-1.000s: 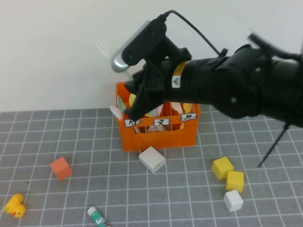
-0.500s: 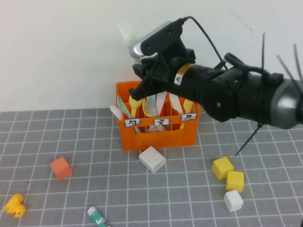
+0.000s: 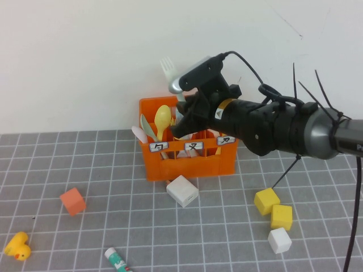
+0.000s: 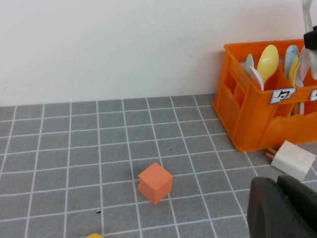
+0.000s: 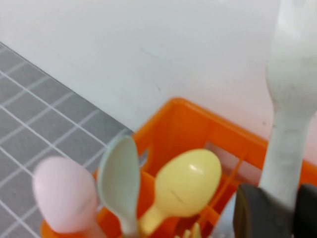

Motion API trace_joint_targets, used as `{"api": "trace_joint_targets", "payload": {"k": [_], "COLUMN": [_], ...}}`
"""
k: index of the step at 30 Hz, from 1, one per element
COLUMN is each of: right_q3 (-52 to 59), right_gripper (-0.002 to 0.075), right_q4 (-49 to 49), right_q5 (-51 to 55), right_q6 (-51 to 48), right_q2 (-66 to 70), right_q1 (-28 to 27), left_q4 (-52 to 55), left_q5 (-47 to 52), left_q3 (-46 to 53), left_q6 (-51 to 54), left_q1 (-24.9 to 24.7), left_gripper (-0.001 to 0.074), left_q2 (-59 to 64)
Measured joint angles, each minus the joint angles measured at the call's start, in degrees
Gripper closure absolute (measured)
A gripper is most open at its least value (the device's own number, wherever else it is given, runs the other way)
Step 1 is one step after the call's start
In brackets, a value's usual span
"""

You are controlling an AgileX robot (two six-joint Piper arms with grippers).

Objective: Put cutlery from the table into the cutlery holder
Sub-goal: Place the fork on the box

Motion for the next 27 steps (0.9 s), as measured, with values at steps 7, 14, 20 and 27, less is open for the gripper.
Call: {"api": "trace_joint_targets", "payload": {"k": [7, 14, 20, 27], "right_q3": [0.0, 0.0, 0.0, 0.0], "right_gripper": [0.0572, 0.0571, 0.0389, 0.0299], "right_q4": [0.02, 0.02, 0.12, 0.12], "right_q5": [-2.09, -1.82, -1.22, 0.51], "right_q6": [-0.23, -0.39, -0.49, -0.65], "right_q2": [2.37, 3.13, 3.13, 0.03], "right_q1": [-0.56, -0.56, -0.56, -0.44], "left_q4": [0.0, 0.0, 0.0, 0.1], "left_q5": [0.0, 0.0, 0.1, 0.42], "left_q3": [0.0, 0.0, 0.0, 0.0], "left_q6": [0.0, 0.0, -0.12, -0.12], "left_q1": [0.0, 0.0, 0.0, 0.0], "left_gripper": [0.0736, 0.0736, 0.0736, 0.0736], "left_q2": [0.0, 0.0, 0.0, 0.0]}}
